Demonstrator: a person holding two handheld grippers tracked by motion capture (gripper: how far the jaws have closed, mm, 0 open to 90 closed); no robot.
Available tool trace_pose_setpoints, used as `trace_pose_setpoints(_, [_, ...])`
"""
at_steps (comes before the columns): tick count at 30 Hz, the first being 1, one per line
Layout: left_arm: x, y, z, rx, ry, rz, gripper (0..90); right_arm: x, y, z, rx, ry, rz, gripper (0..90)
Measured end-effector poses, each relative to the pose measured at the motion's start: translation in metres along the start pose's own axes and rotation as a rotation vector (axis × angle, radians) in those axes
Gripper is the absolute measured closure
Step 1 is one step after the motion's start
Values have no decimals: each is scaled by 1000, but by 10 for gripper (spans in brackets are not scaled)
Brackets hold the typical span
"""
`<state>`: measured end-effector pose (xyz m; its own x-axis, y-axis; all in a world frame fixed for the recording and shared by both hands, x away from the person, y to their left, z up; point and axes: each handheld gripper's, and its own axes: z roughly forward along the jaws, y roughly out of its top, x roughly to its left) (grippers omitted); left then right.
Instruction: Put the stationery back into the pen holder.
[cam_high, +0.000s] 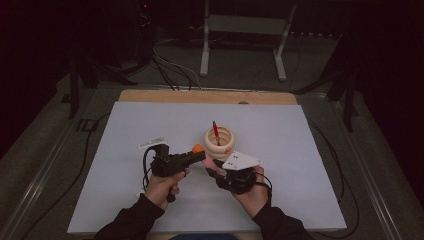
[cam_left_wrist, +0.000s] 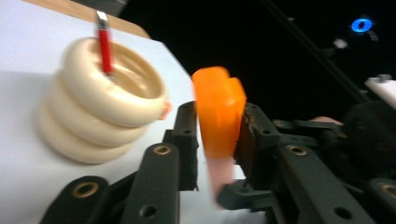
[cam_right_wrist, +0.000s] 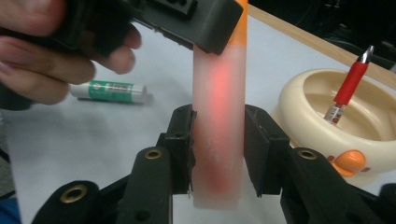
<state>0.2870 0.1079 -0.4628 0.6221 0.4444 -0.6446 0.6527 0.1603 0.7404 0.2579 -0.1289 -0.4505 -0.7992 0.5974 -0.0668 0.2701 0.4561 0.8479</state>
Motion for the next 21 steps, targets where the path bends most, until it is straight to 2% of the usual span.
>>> trace_pose_setpoints(3, [-2,3,-1,-1,-6,21,737,-1,0,-1,-16,2,5,631])
trace_pose_setpoints(5, [-2,5,-2,4,-3,39,738,-2,1,-2,-21,-2,10,523])
trace_pose_setpoints(8, [-5,10,-4,3,15,78,738,-6,1,-5,-45,-11,33,425])
trace_pose_setpoints(15, [-13,26,-8,-5,33,140,738,-16,-2,-15,-82,-38,81,303])
trace_pose_setpoints(21, [-19,38,-9,-5,44,180,738,-27,-10,-23,-90,-58,132,201])
